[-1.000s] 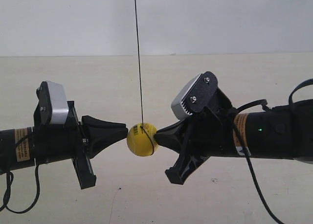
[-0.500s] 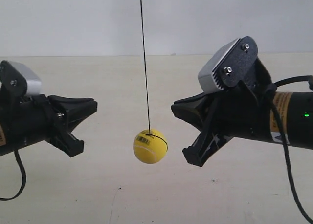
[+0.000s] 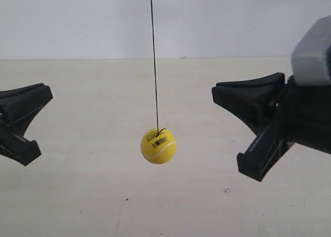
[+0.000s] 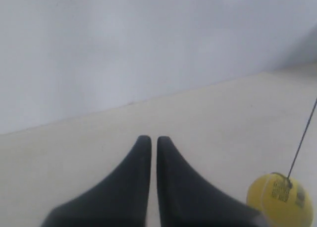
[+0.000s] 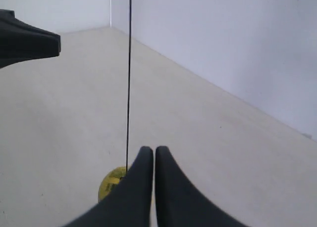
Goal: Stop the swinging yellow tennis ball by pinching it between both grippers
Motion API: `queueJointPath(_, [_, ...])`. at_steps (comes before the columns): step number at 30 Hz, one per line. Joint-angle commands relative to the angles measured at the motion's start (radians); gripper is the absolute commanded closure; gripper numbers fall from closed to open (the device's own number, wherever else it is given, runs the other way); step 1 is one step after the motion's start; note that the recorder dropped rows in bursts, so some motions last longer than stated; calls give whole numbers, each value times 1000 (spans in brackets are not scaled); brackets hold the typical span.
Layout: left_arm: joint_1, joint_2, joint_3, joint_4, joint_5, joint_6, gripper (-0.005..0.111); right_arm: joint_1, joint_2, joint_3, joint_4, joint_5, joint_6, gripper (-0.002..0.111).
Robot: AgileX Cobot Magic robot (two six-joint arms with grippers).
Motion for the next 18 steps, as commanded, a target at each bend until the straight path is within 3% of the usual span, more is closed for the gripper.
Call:
queueJointPath(1, [-4,-151,39,-12,26,-50,102,1,-134,38,24,4,43,108])
queueJointPath(18, [-4,-748,84,46,324,-291,102,1,-572,70,20,114,184,108])
